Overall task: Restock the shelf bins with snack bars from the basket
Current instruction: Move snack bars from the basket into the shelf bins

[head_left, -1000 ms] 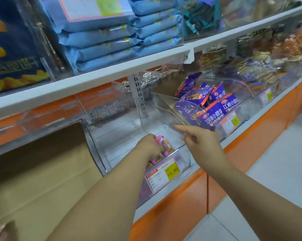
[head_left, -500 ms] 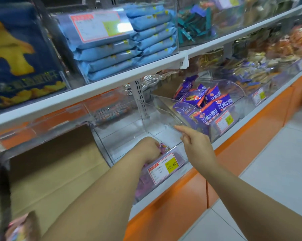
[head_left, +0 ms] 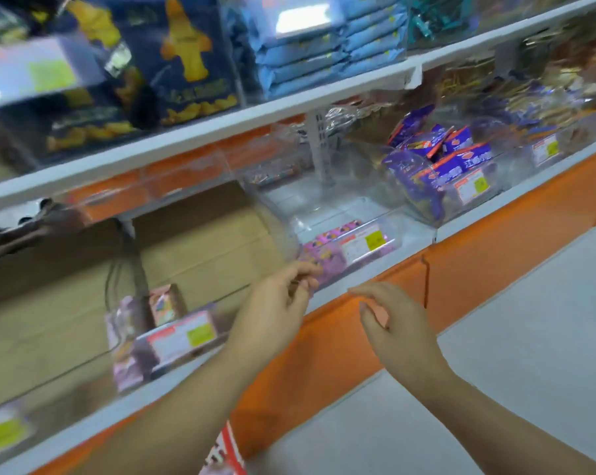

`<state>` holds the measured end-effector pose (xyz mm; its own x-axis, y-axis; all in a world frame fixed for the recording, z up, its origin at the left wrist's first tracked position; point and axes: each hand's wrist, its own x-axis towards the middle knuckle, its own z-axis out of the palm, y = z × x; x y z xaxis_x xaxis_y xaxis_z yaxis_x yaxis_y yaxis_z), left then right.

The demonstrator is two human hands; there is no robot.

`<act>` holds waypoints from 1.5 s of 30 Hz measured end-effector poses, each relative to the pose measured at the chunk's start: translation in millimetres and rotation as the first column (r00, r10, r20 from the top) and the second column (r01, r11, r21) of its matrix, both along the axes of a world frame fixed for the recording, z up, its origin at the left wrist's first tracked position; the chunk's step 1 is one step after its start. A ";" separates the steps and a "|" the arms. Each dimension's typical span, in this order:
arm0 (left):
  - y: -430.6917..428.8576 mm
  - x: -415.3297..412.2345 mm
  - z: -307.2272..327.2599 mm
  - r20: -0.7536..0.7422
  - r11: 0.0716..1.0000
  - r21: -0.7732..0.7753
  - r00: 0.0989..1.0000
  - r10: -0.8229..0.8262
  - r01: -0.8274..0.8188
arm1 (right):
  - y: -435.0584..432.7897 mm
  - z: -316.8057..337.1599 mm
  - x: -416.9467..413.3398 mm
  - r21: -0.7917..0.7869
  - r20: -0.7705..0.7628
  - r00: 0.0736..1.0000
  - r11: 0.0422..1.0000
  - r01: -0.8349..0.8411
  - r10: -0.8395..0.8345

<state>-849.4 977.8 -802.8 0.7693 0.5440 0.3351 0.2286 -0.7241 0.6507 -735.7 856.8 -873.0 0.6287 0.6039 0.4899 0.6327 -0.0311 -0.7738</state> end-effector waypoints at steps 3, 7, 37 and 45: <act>3.8 -52.9 -26.0 -0.124 0.997 0.075 0.992 -0.017 0.027 | 5.2 -11.3 -45.2 -0.066 -0.048 0.989 0.988 -0.142 0.139; 16.8 -127.5 -44.9 -0.260 0.996 0.081 0.966 -0.001 0.023 | 25.5 -26.5 -103.6 -0.189 -0.106 0.932 0.913 -0.361 0.346; 18.9 -378.3 -249.9 -0.826 0.990 0.036 0.554 0.105 -0.134 | 104.6 -179.8 -268.7 -0.906 -0.290 0.598 -0.013 -0.423 0.747; 43.6 -388.9 -222.8 -0.821 0.961 -0.235 0.558 -0.118 -0.143 | 128.0 -126.9 -268.0 -0.865 -0.214 0.622 0.150 -0.479 0.753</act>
